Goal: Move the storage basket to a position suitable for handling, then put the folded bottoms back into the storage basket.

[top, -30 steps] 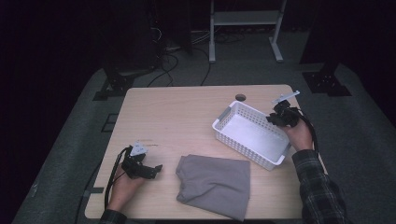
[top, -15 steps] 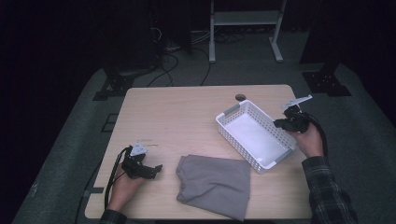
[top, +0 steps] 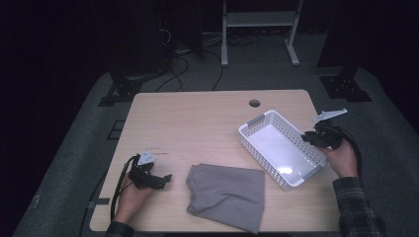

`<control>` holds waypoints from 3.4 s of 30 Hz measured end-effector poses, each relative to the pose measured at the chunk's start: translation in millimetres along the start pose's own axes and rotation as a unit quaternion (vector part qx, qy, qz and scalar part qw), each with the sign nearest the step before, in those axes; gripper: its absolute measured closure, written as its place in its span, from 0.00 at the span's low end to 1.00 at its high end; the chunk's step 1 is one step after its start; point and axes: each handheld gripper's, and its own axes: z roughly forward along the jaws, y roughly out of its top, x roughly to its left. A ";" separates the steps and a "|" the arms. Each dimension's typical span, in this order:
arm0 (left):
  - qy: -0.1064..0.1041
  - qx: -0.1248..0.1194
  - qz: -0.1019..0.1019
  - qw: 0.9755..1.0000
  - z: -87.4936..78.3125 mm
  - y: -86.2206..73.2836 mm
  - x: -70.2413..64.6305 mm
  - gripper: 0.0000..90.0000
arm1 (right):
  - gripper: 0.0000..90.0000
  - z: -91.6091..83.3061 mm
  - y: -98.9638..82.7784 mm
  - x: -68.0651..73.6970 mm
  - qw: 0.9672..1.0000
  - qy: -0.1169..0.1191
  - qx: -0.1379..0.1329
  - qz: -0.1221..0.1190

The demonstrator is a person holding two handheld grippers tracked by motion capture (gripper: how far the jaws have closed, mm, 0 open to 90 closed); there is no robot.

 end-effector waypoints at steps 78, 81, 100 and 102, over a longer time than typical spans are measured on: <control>-0.001 -0.001 -0.001 1.000 -0.2 -0.3 -0.3 0.00 | 0.00 9.6 24.8 227.2 0.966 0.183 -0.047 -0.176; -0.001 -0.001 -0.001 1.000 -0.2 -0.3 -0.3 0.00 | 0.00 18.0 21.7 234.9 0.963 0.193 -0.040 -0.182; -0.001 -0.001 0.000 1.000 -0.2 -0.4 -0.2 0.00 | 0.00 65.0 1.2 270.7 0.946 0.226 0.003 -0.234; -0.001 -0.001 0.000 1.000 -0.2 -0.4 -0.2 0.00 | 0.00 66.5 0.2 271.3 0.945 0.225 0.003 -0.236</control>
